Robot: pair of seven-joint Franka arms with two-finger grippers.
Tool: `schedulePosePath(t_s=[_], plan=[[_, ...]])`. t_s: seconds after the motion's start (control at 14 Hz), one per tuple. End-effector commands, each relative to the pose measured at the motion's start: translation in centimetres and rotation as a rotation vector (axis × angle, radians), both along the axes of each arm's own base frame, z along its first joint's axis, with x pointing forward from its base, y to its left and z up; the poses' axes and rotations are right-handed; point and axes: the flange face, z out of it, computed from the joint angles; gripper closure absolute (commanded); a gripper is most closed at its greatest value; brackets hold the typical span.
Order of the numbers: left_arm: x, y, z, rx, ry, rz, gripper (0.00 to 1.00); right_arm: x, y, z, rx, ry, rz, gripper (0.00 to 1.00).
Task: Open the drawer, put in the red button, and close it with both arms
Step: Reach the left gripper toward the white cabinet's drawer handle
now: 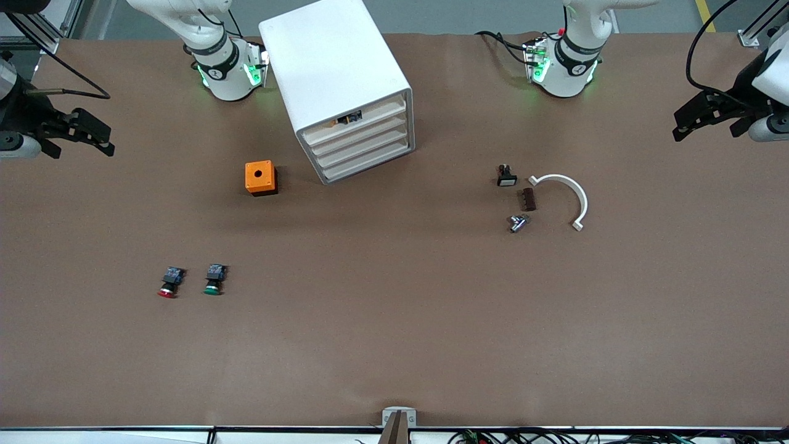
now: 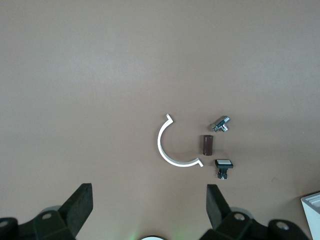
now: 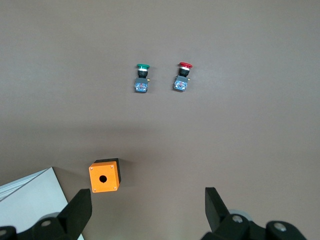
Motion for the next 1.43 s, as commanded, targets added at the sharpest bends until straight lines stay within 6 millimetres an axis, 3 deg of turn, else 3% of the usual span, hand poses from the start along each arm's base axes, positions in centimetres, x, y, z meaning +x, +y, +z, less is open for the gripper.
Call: schedulePosePath(t_s=[0.0,0.36,0.71,0.93,1.07,1.36], plan=[[0.0,-0.1,0.5,0.028,0.011,-0.019,0.0,-0.6,-0.2,0.7,-0.004,-0.016,-0.001,0.0],[1.5,-0.1,-0.9,0.025,0.042,-0.021,0.0,0.2,-0.2,2.2,0.0,-0.038,-0.005,0.0],[4.8,-1.8,-7.3,0.011,0.134,-0.019,0.0,0.4,-0.5,2.4,0.003,-0.041,-0.007,0.0],[7.4,-5.0,-12.4,-0.03,0.166,0.05,0.0,0.2,-0.4,2.2,0.027,-0.029,-0.028,0.0],[8.6,-8.3,-16.2,-0.045,0.205,0.178,0.0,0.0,-0.4,2.0,0.027,-0.008,-0.035,0.0],[9.1,-17.3,-24.4,-0.001,0.276,0.52,0.0,0.0,-0.3,1.9,0.029,-0.003,-0.036,0.0]])
